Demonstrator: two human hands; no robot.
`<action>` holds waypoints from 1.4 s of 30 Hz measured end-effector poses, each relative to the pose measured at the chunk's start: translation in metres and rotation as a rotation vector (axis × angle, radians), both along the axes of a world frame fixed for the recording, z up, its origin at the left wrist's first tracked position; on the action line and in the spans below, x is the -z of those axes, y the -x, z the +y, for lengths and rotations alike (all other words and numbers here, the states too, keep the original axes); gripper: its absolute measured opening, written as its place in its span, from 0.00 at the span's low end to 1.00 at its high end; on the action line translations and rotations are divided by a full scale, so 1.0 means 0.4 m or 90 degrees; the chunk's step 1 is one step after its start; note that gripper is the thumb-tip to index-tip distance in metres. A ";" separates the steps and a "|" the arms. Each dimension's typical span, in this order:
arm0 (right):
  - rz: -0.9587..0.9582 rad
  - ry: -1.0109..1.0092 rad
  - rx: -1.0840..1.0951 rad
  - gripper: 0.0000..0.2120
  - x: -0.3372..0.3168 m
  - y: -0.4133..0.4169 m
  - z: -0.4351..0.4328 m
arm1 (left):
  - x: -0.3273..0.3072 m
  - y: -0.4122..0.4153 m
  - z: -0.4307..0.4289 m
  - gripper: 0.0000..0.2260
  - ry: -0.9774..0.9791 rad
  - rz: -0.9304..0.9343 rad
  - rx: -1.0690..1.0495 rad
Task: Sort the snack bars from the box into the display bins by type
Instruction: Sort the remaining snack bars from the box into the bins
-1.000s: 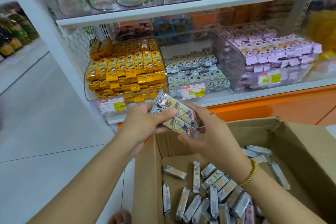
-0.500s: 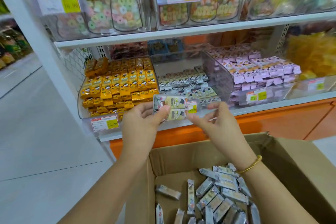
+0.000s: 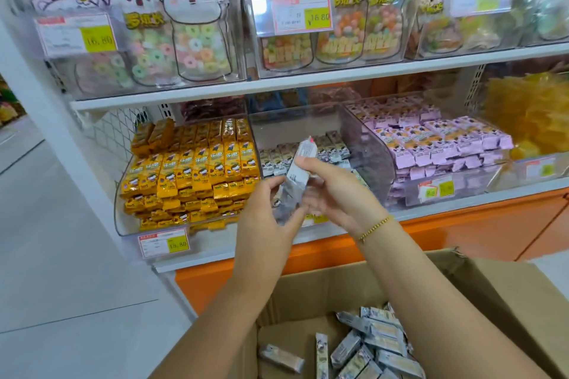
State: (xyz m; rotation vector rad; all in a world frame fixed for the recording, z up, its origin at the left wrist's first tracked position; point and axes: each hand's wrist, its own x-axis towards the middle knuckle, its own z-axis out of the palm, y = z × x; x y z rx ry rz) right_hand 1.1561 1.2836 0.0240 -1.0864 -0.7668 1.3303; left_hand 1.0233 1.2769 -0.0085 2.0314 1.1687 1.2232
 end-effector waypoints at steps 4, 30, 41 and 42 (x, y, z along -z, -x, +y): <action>-0.580 0.094 0.011 0.16 -0.014 -0.073 0.140 | 0.046 0.030 0.049 0.23 0.040 0.273 -0.049; -0.755 -0.030 0.096 0.10 0.253 -0.106 -0.074 | 0.222 0.097 -0.098 0.22 0.238 0.455 0.049; -0.899 0.524 -0.516 0.25 0.792 -0.308 -0.480 | 0.437 0.228 -0.230 0.26 0.425 0.608 0.043; -0.877 0.540 -0.513 0.29 0.813 -0.315 -0.493 | 0.449 0.239 -0.239 0.30 0.431 0.652 0.069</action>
